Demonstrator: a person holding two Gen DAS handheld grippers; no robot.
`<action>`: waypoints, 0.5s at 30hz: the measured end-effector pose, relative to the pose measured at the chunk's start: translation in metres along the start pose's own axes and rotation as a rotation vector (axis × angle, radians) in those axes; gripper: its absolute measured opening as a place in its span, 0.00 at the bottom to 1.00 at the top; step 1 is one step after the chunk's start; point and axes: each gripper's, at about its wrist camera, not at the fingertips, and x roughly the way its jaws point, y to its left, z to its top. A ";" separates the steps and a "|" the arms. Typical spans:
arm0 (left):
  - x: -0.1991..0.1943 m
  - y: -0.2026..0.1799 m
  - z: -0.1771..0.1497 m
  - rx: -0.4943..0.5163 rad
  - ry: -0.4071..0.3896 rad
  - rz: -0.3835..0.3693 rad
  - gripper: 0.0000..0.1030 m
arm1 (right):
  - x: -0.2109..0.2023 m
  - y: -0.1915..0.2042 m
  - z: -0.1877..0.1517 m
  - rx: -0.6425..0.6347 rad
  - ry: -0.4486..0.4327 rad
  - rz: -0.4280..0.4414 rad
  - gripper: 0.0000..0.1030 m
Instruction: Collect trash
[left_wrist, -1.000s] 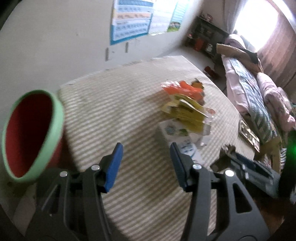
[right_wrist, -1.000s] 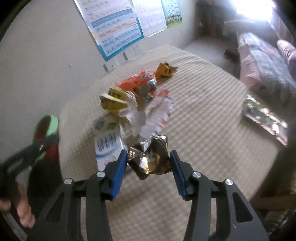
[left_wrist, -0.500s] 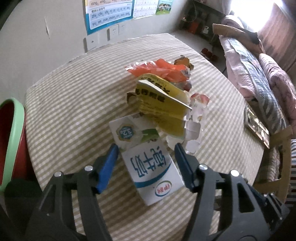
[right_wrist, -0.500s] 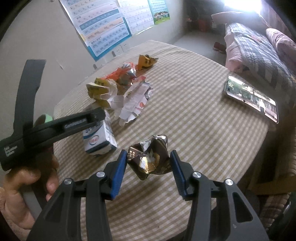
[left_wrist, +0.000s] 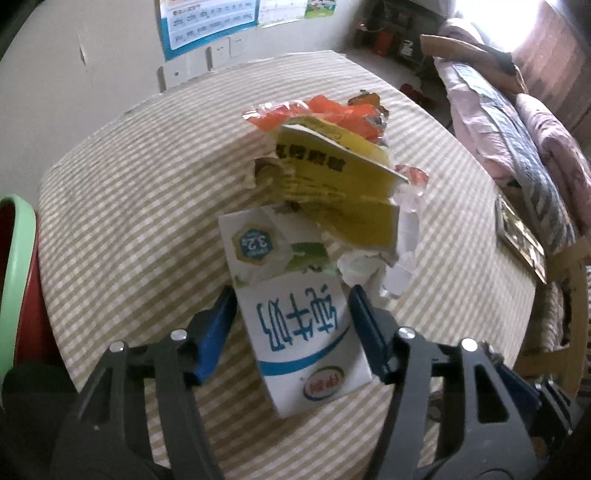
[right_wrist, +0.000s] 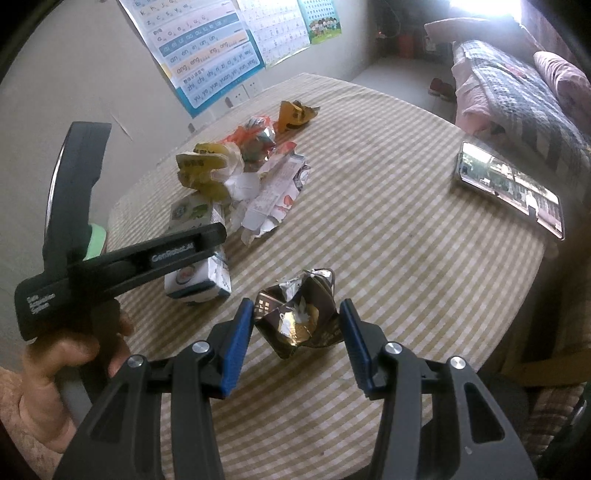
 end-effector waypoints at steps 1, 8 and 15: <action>-0.002 0.002 -0.001 -0.001 0.003 -0.010 0.58 | 0.000 0.001 0.000 -0.001 -0.001 0.003 0.45; -0.019 0.027 -0.018 -0.014 -0.001 -0.003 0.57 | 0.007 0.013 0.001 -0.025 0.012 0.020 0.46; -0.016 0.044 -0.023 -0.054 0.007 0.025 0.58 | 0.013 0.019 -0.001 -0.040 0.039 0.024 0.48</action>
